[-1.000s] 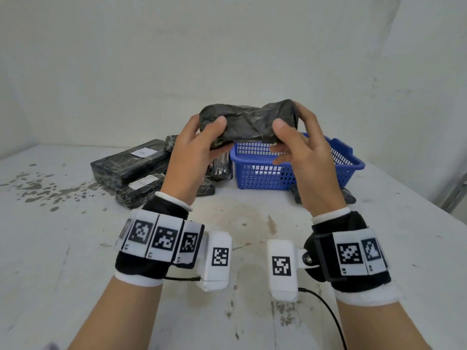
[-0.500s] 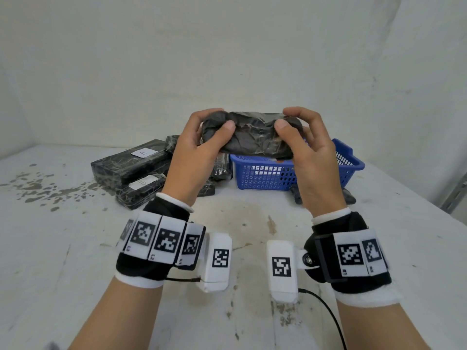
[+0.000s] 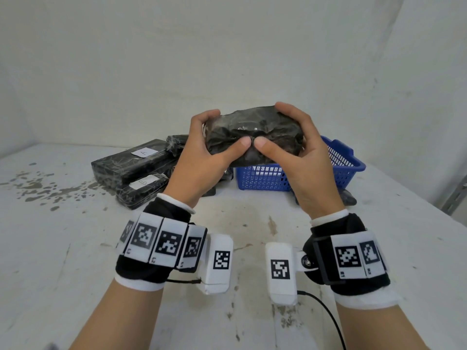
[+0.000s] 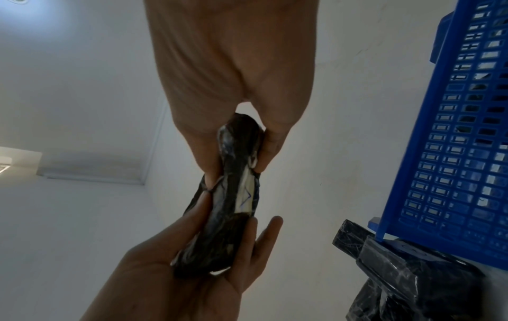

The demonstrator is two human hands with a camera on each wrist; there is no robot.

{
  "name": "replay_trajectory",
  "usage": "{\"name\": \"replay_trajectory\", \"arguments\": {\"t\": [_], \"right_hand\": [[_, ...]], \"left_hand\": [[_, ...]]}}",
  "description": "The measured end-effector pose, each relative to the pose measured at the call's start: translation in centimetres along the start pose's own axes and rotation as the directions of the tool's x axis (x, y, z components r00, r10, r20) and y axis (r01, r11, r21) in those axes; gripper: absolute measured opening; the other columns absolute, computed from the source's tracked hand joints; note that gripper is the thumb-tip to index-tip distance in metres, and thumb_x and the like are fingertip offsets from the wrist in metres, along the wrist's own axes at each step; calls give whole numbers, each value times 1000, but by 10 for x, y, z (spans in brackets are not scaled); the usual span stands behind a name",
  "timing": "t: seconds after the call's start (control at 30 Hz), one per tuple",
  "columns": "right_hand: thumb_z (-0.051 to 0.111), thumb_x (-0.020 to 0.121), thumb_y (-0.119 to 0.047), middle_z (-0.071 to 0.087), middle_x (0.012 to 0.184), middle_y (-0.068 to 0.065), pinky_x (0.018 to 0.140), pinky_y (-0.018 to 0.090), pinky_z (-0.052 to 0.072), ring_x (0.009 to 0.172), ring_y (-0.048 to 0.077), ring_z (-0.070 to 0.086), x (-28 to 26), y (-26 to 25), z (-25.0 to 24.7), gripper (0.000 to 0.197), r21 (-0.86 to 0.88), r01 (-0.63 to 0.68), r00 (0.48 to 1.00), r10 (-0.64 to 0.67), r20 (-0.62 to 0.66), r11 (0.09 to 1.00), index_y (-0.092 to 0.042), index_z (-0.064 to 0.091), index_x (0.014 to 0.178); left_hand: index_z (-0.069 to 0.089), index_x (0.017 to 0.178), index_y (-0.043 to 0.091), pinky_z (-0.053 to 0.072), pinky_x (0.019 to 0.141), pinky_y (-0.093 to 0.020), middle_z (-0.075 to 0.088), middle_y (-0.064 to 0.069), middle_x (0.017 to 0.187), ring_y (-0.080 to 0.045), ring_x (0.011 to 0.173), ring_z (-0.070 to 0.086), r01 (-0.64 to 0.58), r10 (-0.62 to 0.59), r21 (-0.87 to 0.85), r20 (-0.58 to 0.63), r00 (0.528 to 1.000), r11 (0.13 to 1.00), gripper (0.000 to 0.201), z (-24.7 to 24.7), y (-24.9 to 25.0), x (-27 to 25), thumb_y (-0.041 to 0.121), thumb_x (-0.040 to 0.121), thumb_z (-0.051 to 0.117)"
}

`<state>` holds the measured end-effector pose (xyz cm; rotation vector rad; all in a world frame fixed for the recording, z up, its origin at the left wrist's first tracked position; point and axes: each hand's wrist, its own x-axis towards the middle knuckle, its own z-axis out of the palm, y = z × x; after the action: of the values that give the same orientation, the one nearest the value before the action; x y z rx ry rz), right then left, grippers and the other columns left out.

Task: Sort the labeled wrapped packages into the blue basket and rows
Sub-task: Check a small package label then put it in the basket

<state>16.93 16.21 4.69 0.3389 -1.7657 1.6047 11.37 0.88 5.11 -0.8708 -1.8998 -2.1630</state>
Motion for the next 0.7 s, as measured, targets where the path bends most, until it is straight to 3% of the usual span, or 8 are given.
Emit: {"name": "replay_trajectory", "arguments": {"t": [0.1, 0.2, 0.27, 0.33, 0.43, 0.5, 0.6, 0.7], "right_hand": [[75, 87, -9, 64, 129, 1, 93, 27, 55, 117, 14, 64, 0, 2, 0, 50, -27, 12, 1000, -12, 1, 1000, -24, 57, 131], [71, 92, -14, 63, 130, 0, 88, 23, 55, 115, 10, 64, 0, 0, -1, 44, -27, 5, 1000, -5, 5, 1000, -25, 57, 132], [62, 98, -19, 64, 128, -3, 74, 15, 54, 101, 1, 67, 0, -4, 0, 34, -5, -23, 1000, 23, 13, 1000, -25, 58, 131], [54, 102, -19, 64, 126, -7, 63, 14, 52, 87, -2, 65, -1, -5, -1, 30, -8, -32, 999, 32, 14, 999, -26, 57, 132], [53, 103, -14, 63, 131, -1, 66, 32, 59, 98, 10, 70, 0, -3, -2, 47, -33, -34, 999, 34, 2, 999, -34, 41, 144], [55, 103, -16, 62, 133, 4, 77, 39, 60, 109, 17, 69, 2, -1, -3, 57, -2, -59, 998, 59, -15, 998, -36, 31, 150], [57, 100, -32, 68, 127, 5, 98, 47, 55, 116, 20, 67, 4, 1, -1, 48, 44, -119, 991, 121, -56, 992, -26, 44, 146], [57, 101, -32, 72, 116, 4, 97, 46, 56, 110, 20, 69, 4, 2, 0, 40, 12, -133, 989, 133, -70, 991, -22, 51, 140]], "left_hand": [[39, 136, 23, 54, 86, -20, 60, 1, 124, -6, 104, 65, 22, -22, -8, 17, 1000, 1000, 62, -1, 1, -1, 23, 84, 73], [35, 137, 27, 56, 57, -25, 61, 0, 116, -12, 77, 70, 30, -30, 7, 28, 999, 1000, 63, -1, 3, -2, 18, 86, 70], [33, 138, 26, 55, 52, -28, 60, -3, 112, -16, 64, 65, 4, -4, 2, 19, 1000, 1000, 63, -2, 3, -2, 11, 87, 69], [32, 139, 24, 58, 59, -29, 58, -6, 119, -14, 76, 68, -8, 9, -41, 28, 1000, 999, 66, -2, 3, -2, 9, 86, 69], [32, 141, 28, 60, 73, -31, 53, -8, 136, -23, 108, 66, 32, -26, -100, 68, 997, 994, 71, 1, 5, -4, 34, 81, 69], [33, 142, 29, 60, 76, -34, 55, -9, 135, -22, 106, 68, 29, -23, -126, 52, 998, 992, 58, 2, 6, -4, 32, 92, 61], [33, 143, 31, 59, 78, -38, 58, -9, 131, -22, 103, 69, 15, -11, -159, 28, 1000, 987, 49, 0, 7, -1, 19, 99, 52], [34, 143, 26, 60, 79, -42, 61, -2, 122, -22, 100, 70, 53, -57, -208, -13, 998, 977, 47, -2, 6, 1, 18, 100, 51]]}}
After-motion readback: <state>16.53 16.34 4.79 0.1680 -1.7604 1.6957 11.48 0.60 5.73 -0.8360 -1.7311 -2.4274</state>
